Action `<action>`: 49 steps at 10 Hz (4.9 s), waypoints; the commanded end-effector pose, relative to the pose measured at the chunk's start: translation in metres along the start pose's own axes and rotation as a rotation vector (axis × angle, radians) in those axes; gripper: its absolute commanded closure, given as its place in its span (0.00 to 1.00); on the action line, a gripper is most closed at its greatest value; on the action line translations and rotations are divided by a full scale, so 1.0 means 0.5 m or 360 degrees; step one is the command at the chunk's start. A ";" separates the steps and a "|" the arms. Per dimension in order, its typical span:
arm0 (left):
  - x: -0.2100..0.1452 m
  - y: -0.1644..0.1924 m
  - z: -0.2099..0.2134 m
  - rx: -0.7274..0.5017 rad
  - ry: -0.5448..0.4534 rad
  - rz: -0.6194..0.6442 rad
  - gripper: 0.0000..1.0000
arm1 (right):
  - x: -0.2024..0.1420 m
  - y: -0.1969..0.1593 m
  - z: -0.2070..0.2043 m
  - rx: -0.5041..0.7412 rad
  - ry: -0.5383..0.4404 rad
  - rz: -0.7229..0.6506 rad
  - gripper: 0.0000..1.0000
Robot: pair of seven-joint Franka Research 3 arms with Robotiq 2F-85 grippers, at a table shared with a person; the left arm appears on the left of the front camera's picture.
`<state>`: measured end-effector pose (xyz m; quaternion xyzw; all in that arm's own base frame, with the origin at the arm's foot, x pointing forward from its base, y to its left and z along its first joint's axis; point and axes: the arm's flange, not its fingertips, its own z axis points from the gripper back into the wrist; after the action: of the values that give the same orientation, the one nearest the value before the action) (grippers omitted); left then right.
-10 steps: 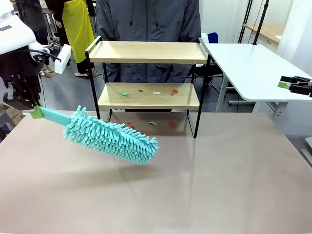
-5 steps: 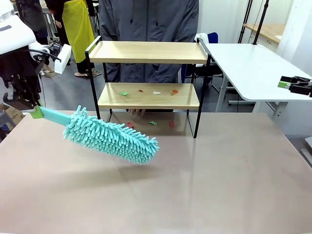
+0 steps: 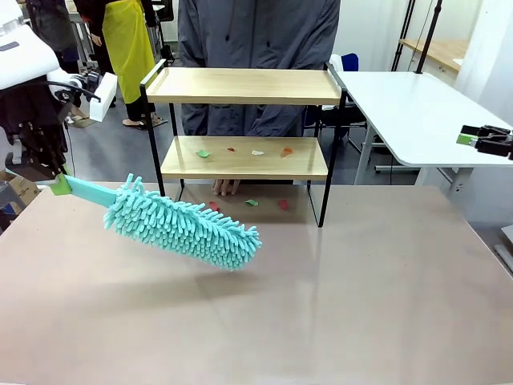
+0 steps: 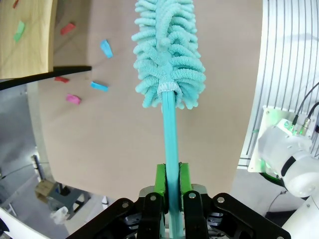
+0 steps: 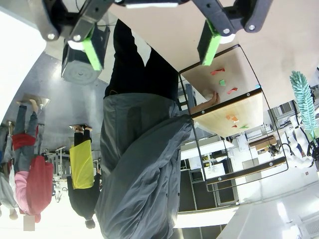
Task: Clean the shelf.
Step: Clean the specific section of the Shelf indicated by the human with the Duster.
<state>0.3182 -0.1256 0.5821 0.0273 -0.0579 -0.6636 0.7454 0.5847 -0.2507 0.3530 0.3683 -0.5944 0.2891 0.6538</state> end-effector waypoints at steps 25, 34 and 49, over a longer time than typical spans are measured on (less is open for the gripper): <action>0.350 -0.052 -0.107 -0.0066 -0.0205 0.0832 0.87 | 0.007 0.000 -0.003 -0.0004 -0.0009 0.0009 0.00; 0.577 -0.076 -0.243 0.0168 -0.0303 0.1705 0.87 | 0.007 0.000 -0.003 -0.0004 -0.0009 0.0009 0.00; 0.740 -0.035 -0.461 0.0292 -0.0402 0.2116 0.87 | 0.007 0.000 -0.003 -0.0004 -0.0009 0.0009 0.00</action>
<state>0.3721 -0.5036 0.3640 -0.0285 -0.1968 -0.0503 0.9787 0.5847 -0.2508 0.3531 0.3682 -0.5945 0.2891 0.6538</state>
